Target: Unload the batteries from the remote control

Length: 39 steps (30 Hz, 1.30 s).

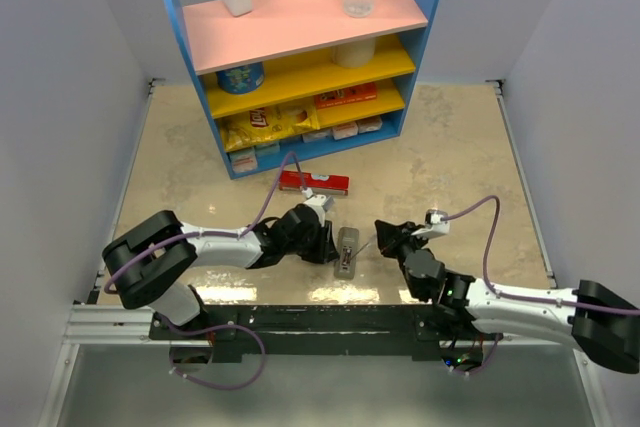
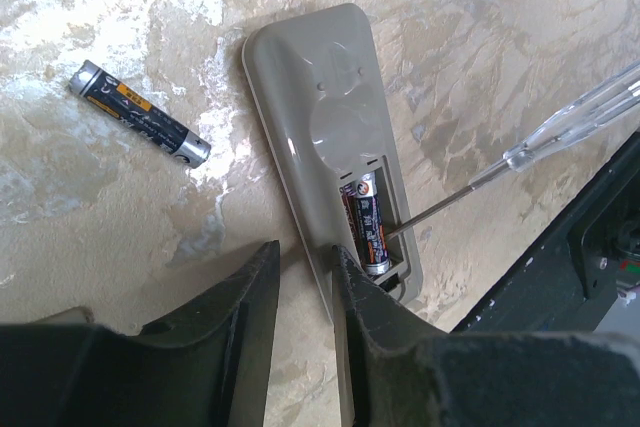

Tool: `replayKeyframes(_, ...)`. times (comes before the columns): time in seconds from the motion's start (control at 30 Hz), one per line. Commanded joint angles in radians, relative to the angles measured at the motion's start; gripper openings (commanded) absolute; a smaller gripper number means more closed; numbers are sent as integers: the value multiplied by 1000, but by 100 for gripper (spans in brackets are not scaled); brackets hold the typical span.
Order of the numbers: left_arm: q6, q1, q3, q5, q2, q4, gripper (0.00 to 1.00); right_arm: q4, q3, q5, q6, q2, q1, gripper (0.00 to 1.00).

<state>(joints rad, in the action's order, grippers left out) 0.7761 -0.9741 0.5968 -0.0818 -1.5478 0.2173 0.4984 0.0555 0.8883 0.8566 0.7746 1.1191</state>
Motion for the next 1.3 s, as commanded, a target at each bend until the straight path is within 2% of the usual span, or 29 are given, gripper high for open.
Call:
replayKeyframes(0.0, 20, -8, -14, -18, -38, 27, 32, 166, -19, 34, -163, 101, 5, 0)
replayKeyframes(0.1, 22, -8, -18, -18, -35, 25, 32, 190, -14, 72, -153, 144, 10, 0)
replayKeyframes(0.23, 29, -8, -34, -15, -32, 36, 32, 164, -69, 133, -45, 82, 21, 0)
replayKeyframes(0.43, 38, -8, -42, -15, -32, 57, 33, 22, -106, 167, 97, -6, 21, 0)
replayKeyframes(0.47, 38, -8, -37, -15, -35, 57, 33, -35, -99, 175, 196, -5, 21, 0)
replayKeyframes(0.53, 37, -8, -35, -15, -35, 56, 33, -113, -80, 190, 275, 20, 21, 0)
replayKeyframes(0.9, 63, -23, -78, -1, -28, 88, 31, -103, -63, 175, 456, 212, 21, 0)
replayKeyframes(1.13, 66, -37, -83, 8, -28, 90, 31, -78, -63, 150, 480, 230, 21, 0)
replayKeyframes(1.23, 60, -38, -77, 19, -28, 77, 31, -104, -24, 144, 423, 193, 21, 0)
replayKeyframes(1.27, 60, -38, -74, 27, -26, 68, 31, -97, -11, 141, 332, 166, 21, 0)
